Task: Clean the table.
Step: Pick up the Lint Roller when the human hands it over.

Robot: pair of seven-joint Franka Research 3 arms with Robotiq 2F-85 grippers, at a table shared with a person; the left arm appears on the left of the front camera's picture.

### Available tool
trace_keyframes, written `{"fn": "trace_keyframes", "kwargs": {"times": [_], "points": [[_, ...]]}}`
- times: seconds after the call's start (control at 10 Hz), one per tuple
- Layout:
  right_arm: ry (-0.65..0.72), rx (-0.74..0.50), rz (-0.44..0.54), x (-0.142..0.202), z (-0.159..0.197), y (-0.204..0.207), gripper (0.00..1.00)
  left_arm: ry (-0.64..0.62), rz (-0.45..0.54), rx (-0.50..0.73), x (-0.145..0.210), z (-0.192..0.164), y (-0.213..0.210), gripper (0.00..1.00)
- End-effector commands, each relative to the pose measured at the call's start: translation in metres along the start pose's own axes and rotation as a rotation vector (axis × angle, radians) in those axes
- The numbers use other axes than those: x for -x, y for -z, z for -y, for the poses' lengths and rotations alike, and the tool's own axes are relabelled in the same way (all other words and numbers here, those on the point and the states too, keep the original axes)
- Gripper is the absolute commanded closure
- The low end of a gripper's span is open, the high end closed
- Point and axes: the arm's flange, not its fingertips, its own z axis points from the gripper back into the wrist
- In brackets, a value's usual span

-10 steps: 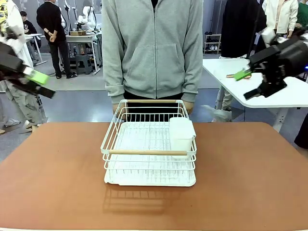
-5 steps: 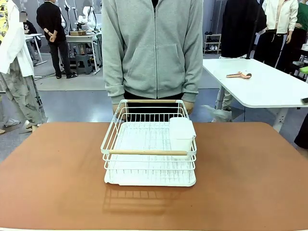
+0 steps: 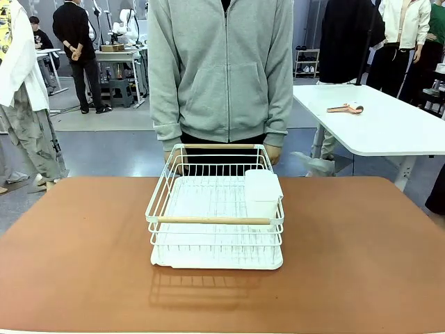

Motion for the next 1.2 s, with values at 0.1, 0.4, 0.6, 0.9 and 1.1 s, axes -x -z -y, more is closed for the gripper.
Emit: {"fn": "trace_keyframes", "kwargs": {"times": [0.1,0.4,0.6,0.9,1.1], "points": [[-0.028,-0.023,-0.014,-0.004,0.017,-0.01,0.0,0.003,0.015,0.004,0.002,-0.016,-0.023,0.0],[0.0,-0.005,0.006,-0.004,0.019,-0.01,0.0,-0.02,0.028,-0.018,0.004,-0.018,-0.018,0.0],[0.0,-0.005,0.006,-0.004,0.019,-0.01,0.0,-0.02,0.028,-0.018,0.004,-0.018,-0.018,0.0],[0.0,-0.005,0.006,-0.004,0.019,-0.01,0.0,-0.02,0.028,-0.018,0.004,-0.018,-0.018,0.0],[0.0,-0.005,0.006,-0.004,0.019,-0.01,0.0,-0.02,0.028,-0.018,0.004,-0.018,-0.018,0.0]]}}
